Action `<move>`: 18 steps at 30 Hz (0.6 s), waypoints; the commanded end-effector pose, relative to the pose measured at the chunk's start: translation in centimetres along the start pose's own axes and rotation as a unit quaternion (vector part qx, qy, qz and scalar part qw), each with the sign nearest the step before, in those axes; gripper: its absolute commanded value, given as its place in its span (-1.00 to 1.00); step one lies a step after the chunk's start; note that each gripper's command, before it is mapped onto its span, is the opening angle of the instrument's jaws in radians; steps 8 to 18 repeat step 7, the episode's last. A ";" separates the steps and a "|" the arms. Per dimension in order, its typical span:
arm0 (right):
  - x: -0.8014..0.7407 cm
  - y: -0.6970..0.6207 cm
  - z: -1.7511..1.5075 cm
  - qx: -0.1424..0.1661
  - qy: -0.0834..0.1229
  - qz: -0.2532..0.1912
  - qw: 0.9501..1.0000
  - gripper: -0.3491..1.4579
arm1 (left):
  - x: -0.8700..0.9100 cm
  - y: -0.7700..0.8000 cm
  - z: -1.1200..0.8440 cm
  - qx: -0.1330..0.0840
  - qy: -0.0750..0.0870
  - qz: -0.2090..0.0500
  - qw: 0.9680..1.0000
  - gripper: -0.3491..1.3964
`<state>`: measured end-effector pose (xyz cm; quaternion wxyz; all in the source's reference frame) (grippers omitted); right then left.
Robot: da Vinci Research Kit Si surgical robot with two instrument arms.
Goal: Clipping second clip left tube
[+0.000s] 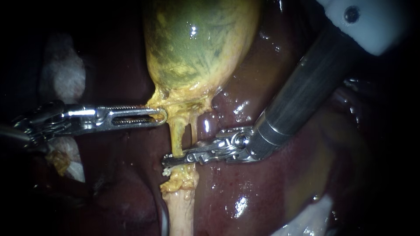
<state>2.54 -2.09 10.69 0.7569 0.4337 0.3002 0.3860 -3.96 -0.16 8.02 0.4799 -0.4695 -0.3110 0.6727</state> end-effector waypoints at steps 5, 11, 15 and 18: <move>0.00 0.00 0.00 0.000 0.000 0.001 1.000 -1.00 | 0.00 0.00 0.00 0.000 0.000 0.000 1.000 -0.67; 0.00 0.00 0.00 0.000 0.000 0.001 1.000 -1.00 | 0.00 0.00 0.00 0.000 0.000 0.000 1.000 -0.67; 0.00 0.00 0.00 0.000 0.000 0.001 1.000 -1.00 | 0.00 0.00 0.00 0.000 0.000 0.000 1.000 -0.67; 0.00 0.00 0.00 0.000 0.000 0.001 1.000 -1.00 | 0.00 0.00 0.00 0.000 0.000 0.000 1.000 -0.67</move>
